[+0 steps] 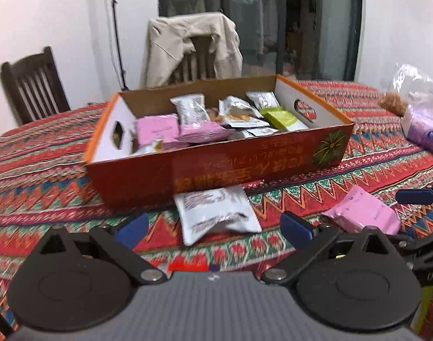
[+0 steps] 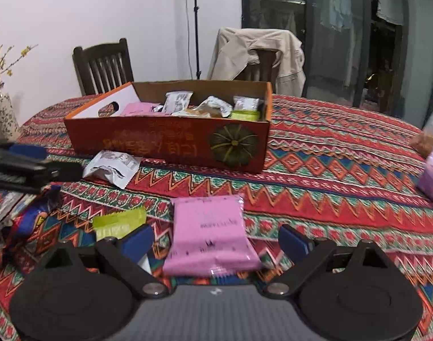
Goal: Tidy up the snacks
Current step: 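Grasp a silver wrapped bar with the left tool while the right tool grasps a pink packet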
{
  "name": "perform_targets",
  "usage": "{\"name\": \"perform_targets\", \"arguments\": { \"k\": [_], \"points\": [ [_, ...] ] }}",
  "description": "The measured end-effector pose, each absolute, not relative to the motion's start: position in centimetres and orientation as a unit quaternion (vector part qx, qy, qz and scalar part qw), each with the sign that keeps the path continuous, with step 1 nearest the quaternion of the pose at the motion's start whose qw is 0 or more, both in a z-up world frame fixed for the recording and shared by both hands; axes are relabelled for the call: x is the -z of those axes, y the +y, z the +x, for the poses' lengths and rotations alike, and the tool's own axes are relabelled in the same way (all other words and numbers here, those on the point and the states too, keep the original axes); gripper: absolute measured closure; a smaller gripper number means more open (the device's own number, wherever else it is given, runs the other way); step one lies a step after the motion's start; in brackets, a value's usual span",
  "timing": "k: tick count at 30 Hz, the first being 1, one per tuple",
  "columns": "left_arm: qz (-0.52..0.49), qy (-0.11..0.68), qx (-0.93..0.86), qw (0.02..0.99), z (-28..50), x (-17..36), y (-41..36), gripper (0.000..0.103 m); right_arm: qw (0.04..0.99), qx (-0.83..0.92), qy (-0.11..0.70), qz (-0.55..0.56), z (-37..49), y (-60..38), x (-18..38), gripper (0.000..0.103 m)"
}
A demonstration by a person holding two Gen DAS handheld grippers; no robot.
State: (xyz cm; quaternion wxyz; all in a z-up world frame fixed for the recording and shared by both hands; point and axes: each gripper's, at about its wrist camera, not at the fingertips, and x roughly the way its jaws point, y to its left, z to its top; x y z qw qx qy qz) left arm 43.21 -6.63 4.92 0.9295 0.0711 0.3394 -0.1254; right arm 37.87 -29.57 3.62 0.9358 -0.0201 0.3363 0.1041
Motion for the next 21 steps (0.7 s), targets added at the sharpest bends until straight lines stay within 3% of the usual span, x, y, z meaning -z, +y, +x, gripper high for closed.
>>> {"name": "perform_targets", "arguments": {
  "k": [4, 7, 12, 14, 15, 17, 21],
  "points": [
    [0.073, 0.381, 0.130, 0.913, 46.5, -3.7, -8.0, 0.002, 0.933, -0.107, 0.342, -0.021, 39.7, -29.1, -3.0, 0.014],
    [0.088, 0.390, 0.125, 0.908, 47.8, -2.9, -8.9, 0.003, 0.931, -0.111, 0.346, -0.019, 40.5, -29.1, -2.5, 0.025],
    [0.063, 0.412, 0.122, 0.901, 48.8, -1.8, -9.0, 0.018, 0.932, -0.116, 0.343, -0.022, 40.9, -29.3, -2.0, 0.039],
    [0.063, 0.402, 0.123, 0.905, 48.7, -2.0, -8.9, 0.042, 0.933, -0.116, 0.340, -0.018, 41.0, -29.6, -2.0, 0.040],
    [0.065, 0.400, 0.123, 0.906, 48.6, -2.1, -9.0, 0.049, 0.934, -0.116, 0.338, -0.017, 41.0, -29.6, -2.0, 0.041],
    [0.064, 0.397, 0.122, 0.907, 48.6, -2.4, -9.1, 0.081, 0.935, -0.116, 0.336, -0.015, 40.9, -29.7, -2.0, 0.041],
    [0.055, 0.395, 0.123, 0.909, 48.2, -2.4, -9.1, 0.084, 0.936, -0.119, 0.332, -0.005, 40.5, -30.1, -2.1, 0.042]
  ]
}}
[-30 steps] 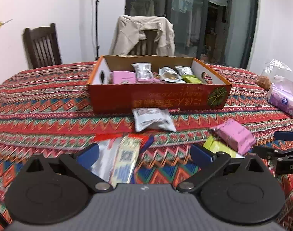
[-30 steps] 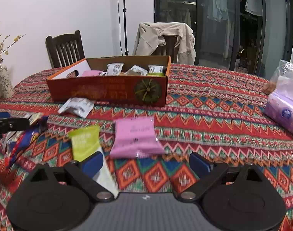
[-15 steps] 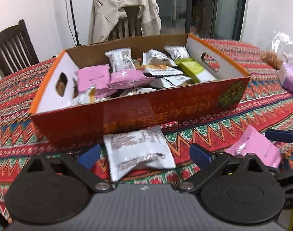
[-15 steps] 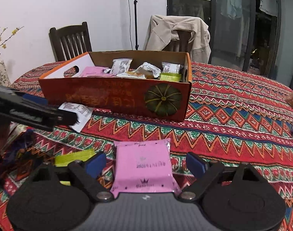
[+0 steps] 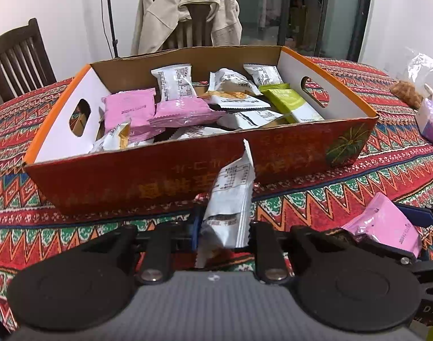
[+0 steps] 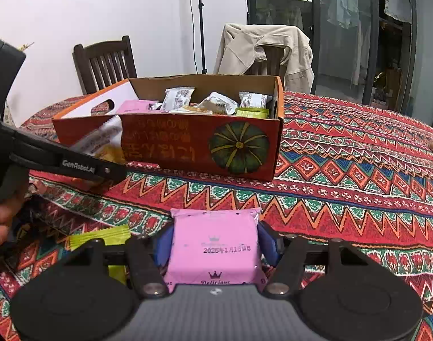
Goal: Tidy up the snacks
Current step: 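Grasp a silver wrapped bar with the left tool while the right tool grasps a pink packet, then carry both packets into the box and open both tools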
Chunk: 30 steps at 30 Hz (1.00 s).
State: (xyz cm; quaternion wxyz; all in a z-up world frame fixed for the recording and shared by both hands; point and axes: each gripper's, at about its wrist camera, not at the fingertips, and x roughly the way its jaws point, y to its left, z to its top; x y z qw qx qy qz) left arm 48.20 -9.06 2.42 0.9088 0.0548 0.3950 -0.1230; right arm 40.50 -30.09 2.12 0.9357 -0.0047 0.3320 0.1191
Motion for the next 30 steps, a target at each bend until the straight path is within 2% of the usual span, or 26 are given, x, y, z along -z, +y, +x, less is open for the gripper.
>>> {"name": "perform_targets", "arguments": {
  "k": [5, 20, 30],
  "points": [
    [0.027, 0.391, 0.136, 0.910, 45.6, -3.3, -8.5, 0.084, 0.939, -0.120, 0.321, 0.003, 38.9, -30.7, -2.7, 0.042],
    [-0.034, 0.343, 0.166, 0.924, 29.7, -7.0, -5.0, 0.084, 0.952, -0.132, 0.277, -0.004, 28.4, -30.9, -6.5, 0.042],
    [-0.051, 0.337, 0.162, 0.926, 26.4, -7.2, -3.1, 0.084, 0.948, -0.160, 0.273, -0.012, 25.0, -28.5, -6.9, 0.042]
  ]
}}
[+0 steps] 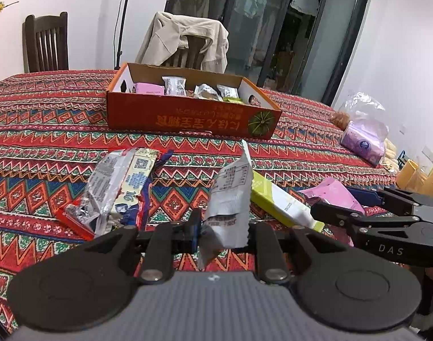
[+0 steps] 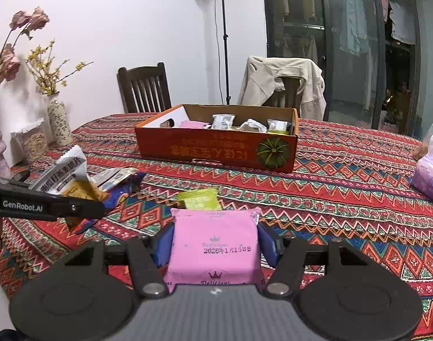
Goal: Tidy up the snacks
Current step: 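Carry both packets into the box and open both tools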
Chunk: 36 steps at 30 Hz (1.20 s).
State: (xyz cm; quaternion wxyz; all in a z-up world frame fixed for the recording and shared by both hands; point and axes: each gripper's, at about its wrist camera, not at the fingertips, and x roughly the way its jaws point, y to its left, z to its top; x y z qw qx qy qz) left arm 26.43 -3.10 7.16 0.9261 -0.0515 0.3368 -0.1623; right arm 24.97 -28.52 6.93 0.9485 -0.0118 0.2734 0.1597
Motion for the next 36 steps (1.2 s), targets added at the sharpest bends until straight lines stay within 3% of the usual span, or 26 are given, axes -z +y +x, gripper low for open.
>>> {"name": "perform_targets", "arguments": {
  "k": [18, 30, 36],
  "points": [
    [-0.044, 0.296, 0.186, 0.936, 31.2, -9.9, -3.0, 0.084, 0.953, -0.153, 0.262, -0.022, 28.2, -28.7, -8.4, 0.042],
    [-0.039, 0.283, 0.203, 0.937, 43.8, -12.7, -3.6, 0.084, 0.961, -0.165, 0.224, 0.004, 41.1, -30.4, -12.9, 0.042],
    [-0.039, 0.312, 0.176, 0.933, 50.7, -11.4, -4.0, 0.084, 0.957, -0.162, 0.242, 0.008, 48.7, -29.6, -13.1, 0.042]
  ]
}}
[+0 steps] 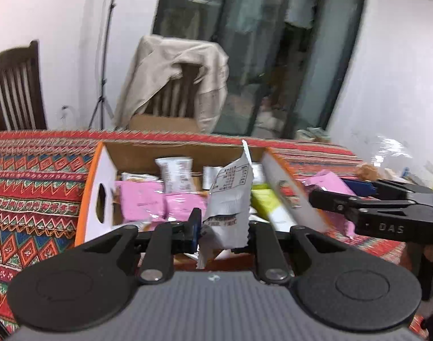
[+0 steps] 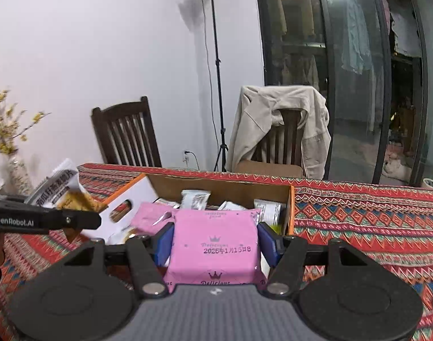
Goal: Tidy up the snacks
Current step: 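Carry both packets into the box and open both tools, then withdraw both tools from the box toward the last snacks on the cloth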
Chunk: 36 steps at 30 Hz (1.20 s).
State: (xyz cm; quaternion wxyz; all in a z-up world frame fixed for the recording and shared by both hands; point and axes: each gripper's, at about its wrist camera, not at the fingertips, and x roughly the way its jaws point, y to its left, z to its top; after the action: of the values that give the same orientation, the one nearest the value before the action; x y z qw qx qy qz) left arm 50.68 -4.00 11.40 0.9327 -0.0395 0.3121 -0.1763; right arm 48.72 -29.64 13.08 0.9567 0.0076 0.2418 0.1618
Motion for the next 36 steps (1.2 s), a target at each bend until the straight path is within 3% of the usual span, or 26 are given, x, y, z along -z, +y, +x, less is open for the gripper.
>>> {"name": "perform_targets", "arguments": {
  "k": [10, 12, 14, 18, 23, 28, 36],
  "points": [
    [-0.027, 0.387, 0.129, 0.913, 56.6, -5.8, -4.9, 0.083, 0.936, -0.151, 0.317, 0.008, 57.2, -26.2, -7.5, 0.042],
    [-0.035, 0.390, 0.128, 0.911, 56.7, -5.3, -4.8, 0.071, 0.932, -0.150, 0.329, 0.003, 57.8, -25.5, -6.5, 0.042],
    [-0.042, 0.390, 0.123, 0.911, 56.8, -5.0, -4.7, 0.045, 0.929, -0.152, 0.337, 0.001, 58.2, -25.0, -5.7, 0.041],
    [-0.041, 0.386, 0.118, 0.914, 56.5, -5.1, -4.7, 0.031, 0.927, -0.151, 0.342, 0.001, 58.2, -24.6, -5.1, 0.039],
    [-0.039, 0.382, 0.121, 0.915, 55.3, -6.0, -4.7, 0.015, 0.931, -0.145, 0.334, 0.005, 57.5, -25.0, -5.9, 0.027],
    [-0.034, 0.367, 0.118, 0.922, 53.0, -7.9, -4.6, 0.006, 0.939, -0.140, 0.314, 0.014, 56.0, -25.9, -7.7, 0.022],
    [-0.030, 0.330, 0.106, 0.937, 47.1, -11.1, -3.3, 0.002, 0.951, -0.132, 0.280, 0.009, 51.7, -28.1, -10.9, 0.021]
  ]
}}
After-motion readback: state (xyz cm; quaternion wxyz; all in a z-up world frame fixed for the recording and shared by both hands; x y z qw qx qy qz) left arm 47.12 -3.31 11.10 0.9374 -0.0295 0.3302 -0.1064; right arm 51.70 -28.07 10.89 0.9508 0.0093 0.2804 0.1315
